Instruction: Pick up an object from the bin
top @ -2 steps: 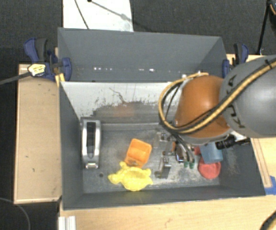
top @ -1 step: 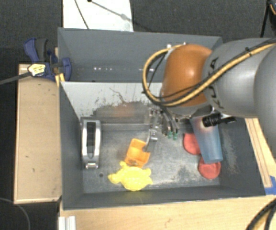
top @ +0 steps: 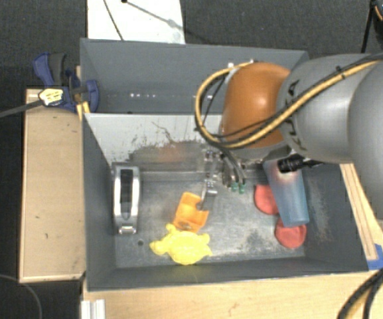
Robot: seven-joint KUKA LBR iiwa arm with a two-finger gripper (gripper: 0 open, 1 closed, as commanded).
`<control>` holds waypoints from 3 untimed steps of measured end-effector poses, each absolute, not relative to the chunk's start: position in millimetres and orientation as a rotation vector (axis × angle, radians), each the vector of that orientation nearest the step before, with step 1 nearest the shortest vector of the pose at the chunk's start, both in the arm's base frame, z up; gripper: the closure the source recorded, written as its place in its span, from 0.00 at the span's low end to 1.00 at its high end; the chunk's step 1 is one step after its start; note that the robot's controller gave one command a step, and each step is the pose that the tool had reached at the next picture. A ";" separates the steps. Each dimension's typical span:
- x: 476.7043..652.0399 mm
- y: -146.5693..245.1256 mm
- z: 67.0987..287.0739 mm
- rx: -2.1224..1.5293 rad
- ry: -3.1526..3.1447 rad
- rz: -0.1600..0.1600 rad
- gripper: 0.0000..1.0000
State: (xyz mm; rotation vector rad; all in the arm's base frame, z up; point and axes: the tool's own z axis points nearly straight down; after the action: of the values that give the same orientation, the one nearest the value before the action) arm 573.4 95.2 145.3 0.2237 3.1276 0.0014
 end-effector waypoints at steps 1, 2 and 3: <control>566.3 102.7 80.2 -0.099 3.133 0.002 0.00; 570.2 104.5 52.3 -0.127 3.139 0.008 1.00; 569.0 104.5 53.1 -0.132 3.143 0.008 1.00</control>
Offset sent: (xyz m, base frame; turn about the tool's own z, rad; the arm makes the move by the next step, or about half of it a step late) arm -0.0048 0.0036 -0.0753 -0.2562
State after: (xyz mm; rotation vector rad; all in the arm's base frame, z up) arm 569.0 104.5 53.1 -0.1316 3.1426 0.0080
